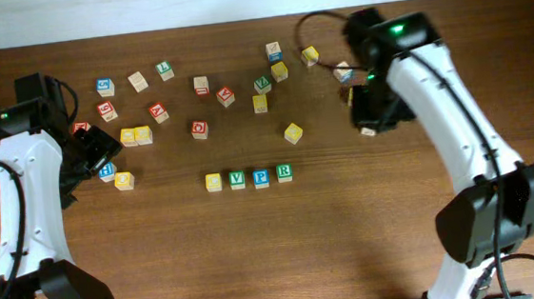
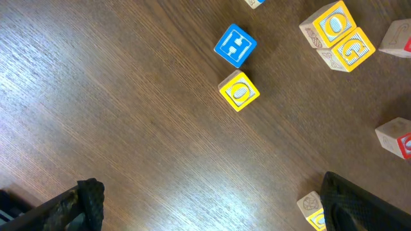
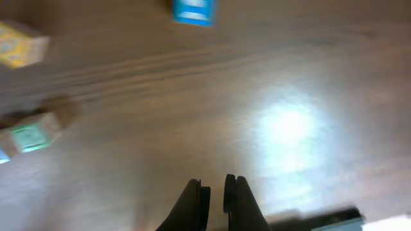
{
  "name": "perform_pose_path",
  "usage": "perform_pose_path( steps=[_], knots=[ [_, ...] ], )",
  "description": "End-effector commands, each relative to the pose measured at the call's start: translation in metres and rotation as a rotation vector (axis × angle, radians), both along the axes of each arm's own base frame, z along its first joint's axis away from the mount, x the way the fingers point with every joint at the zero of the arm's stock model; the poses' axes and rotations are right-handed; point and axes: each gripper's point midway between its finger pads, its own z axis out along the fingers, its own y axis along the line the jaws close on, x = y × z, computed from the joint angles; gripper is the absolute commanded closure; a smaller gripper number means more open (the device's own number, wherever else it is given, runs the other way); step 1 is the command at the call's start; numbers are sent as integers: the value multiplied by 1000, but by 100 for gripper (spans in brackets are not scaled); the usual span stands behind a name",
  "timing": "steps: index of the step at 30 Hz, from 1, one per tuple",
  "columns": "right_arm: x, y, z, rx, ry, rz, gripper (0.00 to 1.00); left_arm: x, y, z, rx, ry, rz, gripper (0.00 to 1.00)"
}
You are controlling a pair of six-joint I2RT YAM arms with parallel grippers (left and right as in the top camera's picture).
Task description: Spell out CVPR
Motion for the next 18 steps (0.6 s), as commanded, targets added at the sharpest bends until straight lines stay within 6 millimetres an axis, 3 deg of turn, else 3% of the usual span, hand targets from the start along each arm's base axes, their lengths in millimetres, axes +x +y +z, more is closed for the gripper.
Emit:
perform_pose_path(
  steps=[1,3,5,6,7,8,10,12,13,14,15,16,17,18],
  knots=[
    [-17,-33,38,6,-68,-47,96,0,2,4,3,-11,5,1],
    [-37,-50,74,-1,-159,-86,96,0,2,4,2,-12,6,1],
    [-58,-62,86,-10,-212,-113,96,0,2,4,3,-11,6,1],
    [-61,-62,80,-8,-219,-113,96,0,-2,4,-19,-14,3,1],
    [-57,-61,70,-4,-216,-113,96,-2,-21,2,-125,-11,-9,1],
    [-45,-52,46,42,-215,-108,95,4,-55,6,-311,-52,-74,3],
    [-27,-22,10,203,-226,-5,95,4,-85,5,-371,-57,-268,16],
    [-17,7,-23,353,-227,174,90,-5,-119,-4,-366,-4,-440,41],
    [-17,8,-32,355,-209,171,82,-7,-131,-6,-366,4,-475,44],
    [-17,7,-45,351,-175,164,37,-4,-147,-8,-351,-3,-534,29],
    [-15,7,-50,357,-161,122,12,4,-149,-10,-284,-22,-571,18],
    [-10,11,-54,380,-160,93,37,7,-158,-10,-274,-34,-577,48],
    [-6,10,-58,376,-167,94,53,7,-162,-10,-274,-36,-584,67],
    [-1,11,-61,376,-175,95,87,9,-162,-12,-244,-38,-593,92]
  ],
)
